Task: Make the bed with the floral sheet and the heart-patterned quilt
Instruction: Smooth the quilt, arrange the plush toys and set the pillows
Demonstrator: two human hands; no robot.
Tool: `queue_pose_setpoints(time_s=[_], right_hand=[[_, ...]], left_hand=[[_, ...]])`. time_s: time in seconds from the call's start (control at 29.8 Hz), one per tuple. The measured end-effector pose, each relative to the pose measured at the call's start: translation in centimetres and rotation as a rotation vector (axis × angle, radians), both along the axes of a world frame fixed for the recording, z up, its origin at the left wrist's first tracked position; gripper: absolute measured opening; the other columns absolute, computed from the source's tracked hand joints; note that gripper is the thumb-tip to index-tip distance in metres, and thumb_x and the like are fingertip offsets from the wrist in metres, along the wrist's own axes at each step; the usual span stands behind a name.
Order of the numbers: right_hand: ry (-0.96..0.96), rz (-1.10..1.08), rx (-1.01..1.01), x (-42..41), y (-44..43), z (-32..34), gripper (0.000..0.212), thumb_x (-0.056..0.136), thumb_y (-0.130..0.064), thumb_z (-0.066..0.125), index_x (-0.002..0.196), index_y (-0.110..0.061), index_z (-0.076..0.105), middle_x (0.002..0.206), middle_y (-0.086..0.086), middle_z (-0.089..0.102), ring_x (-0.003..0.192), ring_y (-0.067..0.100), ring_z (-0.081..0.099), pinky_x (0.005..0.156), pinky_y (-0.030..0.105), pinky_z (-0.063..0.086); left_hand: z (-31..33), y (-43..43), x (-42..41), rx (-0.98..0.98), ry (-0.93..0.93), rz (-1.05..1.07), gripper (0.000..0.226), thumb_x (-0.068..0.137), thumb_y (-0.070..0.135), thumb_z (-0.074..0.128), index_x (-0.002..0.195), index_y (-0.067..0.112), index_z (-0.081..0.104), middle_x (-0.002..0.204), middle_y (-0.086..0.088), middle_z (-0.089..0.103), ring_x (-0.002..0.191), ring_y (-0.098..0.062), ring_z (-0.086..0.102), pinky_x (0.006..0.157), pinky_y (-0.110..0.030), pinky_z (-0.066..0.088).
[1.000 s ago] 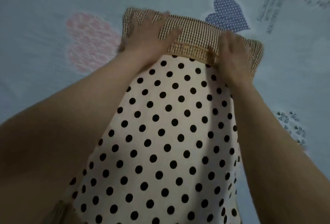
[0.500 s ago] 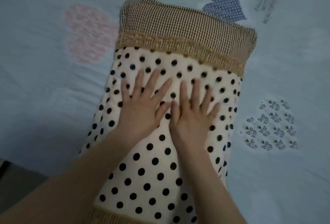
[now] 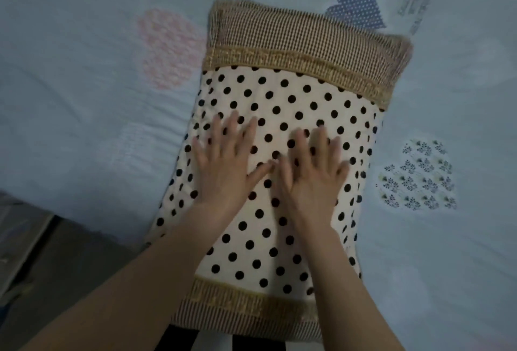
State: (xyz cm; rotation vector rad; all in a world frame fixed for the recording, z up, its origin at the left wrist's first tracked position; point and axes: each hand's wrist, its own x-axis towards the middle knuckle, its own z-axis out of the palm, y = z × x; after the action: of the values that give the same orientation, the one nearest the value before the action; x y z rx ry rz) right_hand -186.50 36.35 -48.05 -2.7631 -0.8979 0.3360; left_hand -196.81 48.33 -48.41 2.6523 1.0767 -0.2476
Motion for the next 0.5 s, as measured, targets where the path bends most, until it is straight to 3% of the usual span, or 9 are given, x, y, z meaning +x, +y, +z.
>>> queue_pose_setpoints(time_s=[0.07,0.13,0.17,0.23,0.34,0.4,0.5], right_hand=[[0.096,-0.300,0.047,1.7,-1.2,2.1,0.076,0.091,-0.072,0.040,0.155,-0.040,0.014,0.165,0.003,0.003,0.150,0.036,0.005,0.112,0.065,0.021],[0.397,-0.563,0.055,2.4,-2.6,2.8,0.093,0.081,-0.081,0.044,0.154,-0.044,-0.002,0.164,0.004,-0.010,0.149,0.036,0.010,0.114,0.062,0.023],[0.542,-0.602,0.045,2.1,-2.9,3.2,0.097,0.079,-0.082,0.045,0.153,-0.046,-0.006,0.164,0.006,-0.009,0.148,0.036,0.016,0.114,0.058,0.025],[0.647,-0.527,-0.006,1.3,-2.3,4.6,0.098,0.077,-0.084,0.046,0.151,-0.049,-0.009,0.162,0.013,0.005,0.144,0.038,0.026,0.113,0.056,0.029],[0.545,-0.449,0.018,1.0,-0.4,7.8,0.082,0.090,-0.064,0.049,0.156,-0.040,0.005,0.152,0.016,0.020,0.129,0.039,0.043,0.106,0.049,0.040],[0.390,-0.364,0.013,0.1,0.2,10.7,0.066,0.098,-0.046,0.047,0.156,-0.033,0.018,0.148,0.015,0.025,0.108,0.036,0.056,0.088,0.039,0.047],[0.202,-0.256,0.036,-1.9,0.9,15.4,0.052,0.099,-0.028,0.048,0.149,-0.030,0.035,0.142,0.013,0.034,0.076,0.027,0.053,0.064,0.031,0.043]], left_hand=[[1.3,1.3,-1.1,-0.119,0.021,0.242,0.091,0.081,0.085,0.025,0.150,0.045,-0.018,0.164,-0.002,-0.014,0.150,-0.034,-0.008,0.113,-0.066,0.006],[1.7,2.3,-2.5,-0.361,0.063,0.391,0.095,0.071,0.093,0.023,0.143,0.055,-0.026,0.165,-0.004,-0.006,0.150,-0.034,0.006,0.113,-0.066,0.021],[2.3,2.5,-2.7,-0.467,0.049,0.389,0.096,0.069,0.094,0.025,0.140,0.058,-0.028,0.165,-0.004,0.002,0.148,-0.033,0.017,0.112,-0.063,0.028],[4.8,2.3,-2.0,-0.602,0.016,0.314,0.095,0.078,0.084,0.040,0.141,0.058,-0.026,0.164,-0.002,0.012,0.143,-0.032,0.031,0.112,-0.055,0.034],[8.6,1.4,-0.3,-0.543,-0.011,0.218,0.082,0.095,0.057,0.048,0.149,0.053,-0.014,0.159,-0.010,0.019,0.136,-0.034,0.038,0.106,-0.048,0.041],[11.3,0.6,0.0,-0.447,-0.011,0.196,0.071,0.101,0.047,0.043,0.152,0.049,-0.006,0.153,-0.012,0.023,0.126,-0.034,0.045,0.100,-0.047,0.045],[15.3,0.0,-0.9,-0.334,0.061,0.156,0.063,0.104,0.038,0.038,0.152,0.047,0.000,0.150,-0.012,0.024,0.116,-0.034,0.049,0.095,-0.048,0.048]])
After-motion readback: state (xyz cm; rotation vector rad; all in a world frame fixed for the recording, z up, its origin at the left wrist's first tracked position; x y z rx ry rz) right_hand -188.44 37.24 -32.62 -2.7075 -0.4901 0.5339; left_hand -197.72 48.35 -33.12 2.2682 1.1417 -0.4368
